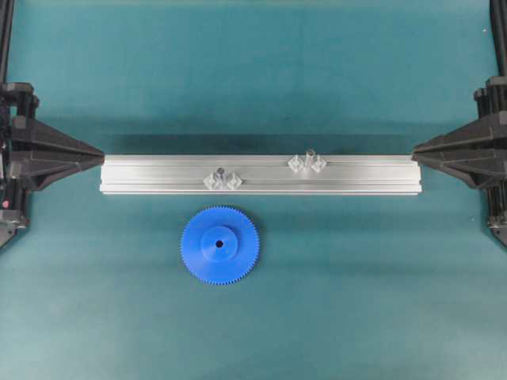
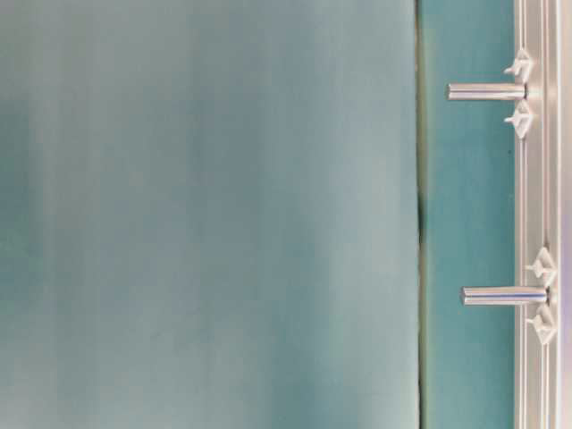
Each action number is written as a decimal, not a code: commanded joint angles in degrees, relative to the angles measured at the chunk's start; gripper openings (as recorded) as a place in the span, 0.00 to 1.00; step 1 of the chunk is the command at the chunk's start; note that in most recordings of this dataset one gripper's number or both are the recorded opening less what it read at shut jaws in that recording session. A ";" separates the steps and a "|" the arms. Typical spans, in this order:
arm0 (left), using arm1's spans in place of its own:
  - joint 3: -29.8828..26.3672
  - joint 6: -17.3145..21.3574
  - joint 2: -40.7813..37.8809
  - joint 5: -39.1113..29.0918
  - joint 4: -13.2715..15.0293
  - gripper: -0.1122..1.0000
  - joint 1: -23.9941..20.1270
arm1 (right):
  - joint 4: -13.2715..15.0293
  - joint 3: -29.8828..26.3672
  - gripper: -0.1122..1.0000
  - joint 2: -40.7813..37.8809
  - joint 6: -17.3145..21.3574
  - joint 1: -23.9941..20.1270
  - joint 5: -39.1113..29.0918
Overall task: Find the location of the shaft and insert the large gear.
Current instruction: 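Move the left gripper down over the large blue gear's hub, then close the left gripper on the blue gear hub and grip it, then lift the blue gear and carry it over the rail toward the right shaft, then align the gear's center hole above the right metal shaft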
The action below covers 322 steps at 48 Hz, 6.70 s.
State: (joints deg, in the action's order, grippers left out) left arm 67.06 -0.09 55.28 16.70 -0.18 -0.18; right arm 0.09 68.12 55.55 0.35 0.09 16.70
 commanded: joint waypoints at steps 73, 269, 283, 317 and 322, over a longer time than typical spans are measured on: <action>-31.90 -8.53 -53.09 -25.49 -0.79 0.95 8.53 | -3.25 -12.22 0.12 -17.93 6.33 -0.70 -31.29; -72.60 20.39 -73.74 -46.93 -1.32 0.75 -4.57 | -2.81 -2.02 0.12 1.67 8.79 1.05 -31.90; -72.77 20.39 -75.59 -47.02 -1.32 0.75 -5.54 | -2.81 -1.76 0.12 2.99 8.79 1.49 -31.90; -73.30 20.65 -75.32 -52.29 -1.41 0.75 -8.96 | -2.81 -1.76 0.12 3.16 8.79 2.02 -31.90; -73.39 20.57 -75.32 -53.44 -1.49 0.75 -8.96 | -2.81 -1.76 0.12 3.16 8.79 1.93 -31.82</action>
State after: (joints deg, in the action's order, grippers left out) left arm -5.19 20.39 -21.53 -36.12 -1.23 -8.26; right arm -2.90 66.97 59.06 8.61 1.93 -15.56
